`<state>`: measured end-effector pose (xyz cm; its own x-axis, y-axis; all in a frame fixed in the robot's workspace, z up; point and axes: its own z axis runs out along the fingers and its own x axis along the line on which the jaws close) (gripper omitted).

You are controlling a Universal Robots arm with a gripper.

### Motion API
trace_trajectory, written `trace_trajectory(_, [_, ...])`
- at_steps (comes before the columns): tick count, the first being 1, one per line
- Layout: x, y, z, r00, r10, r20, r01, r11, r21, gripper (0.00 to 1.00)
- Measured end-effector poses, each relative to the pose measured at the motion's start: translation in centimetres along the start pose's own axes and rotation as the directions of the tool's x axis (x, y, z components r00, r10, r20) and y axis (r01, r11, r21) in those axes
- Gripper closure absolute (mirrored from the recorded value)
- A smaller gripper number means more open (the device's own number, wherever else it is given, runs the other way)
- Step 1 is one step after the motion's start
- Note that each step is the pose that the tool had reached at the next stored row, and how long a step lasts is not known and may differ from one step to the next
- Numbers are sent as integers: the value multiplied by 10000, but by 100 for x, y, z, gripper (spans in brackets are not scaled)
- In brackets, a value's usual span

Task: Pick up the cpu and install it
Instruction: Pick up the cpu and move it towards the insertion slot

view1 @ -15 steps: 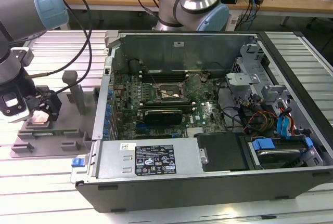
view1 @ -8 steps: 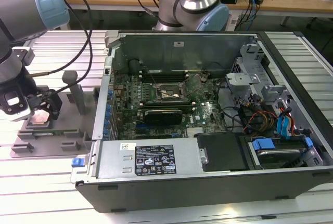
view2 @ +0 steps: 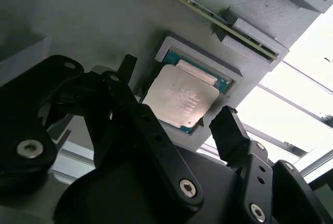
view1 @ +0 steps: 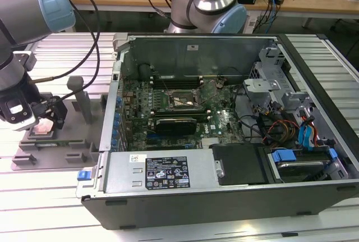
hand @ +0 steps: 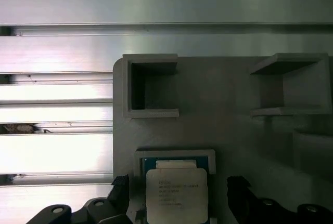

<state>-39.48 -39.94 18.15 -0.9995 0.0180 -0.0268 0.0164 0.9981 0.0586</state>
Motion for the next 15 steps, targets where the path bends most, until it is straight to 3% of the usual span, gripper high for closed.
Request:
trace_trajectory(5, [0,0,0,9999,-127,-8,127,9999,-4,16])
trace_trajectory(6, [0,0,0,9999,-135,-8,135,9999,-4,24])
trace_trajectory(15, [-1,1,-19,9999,-148,-9,148,9999,-5,24])
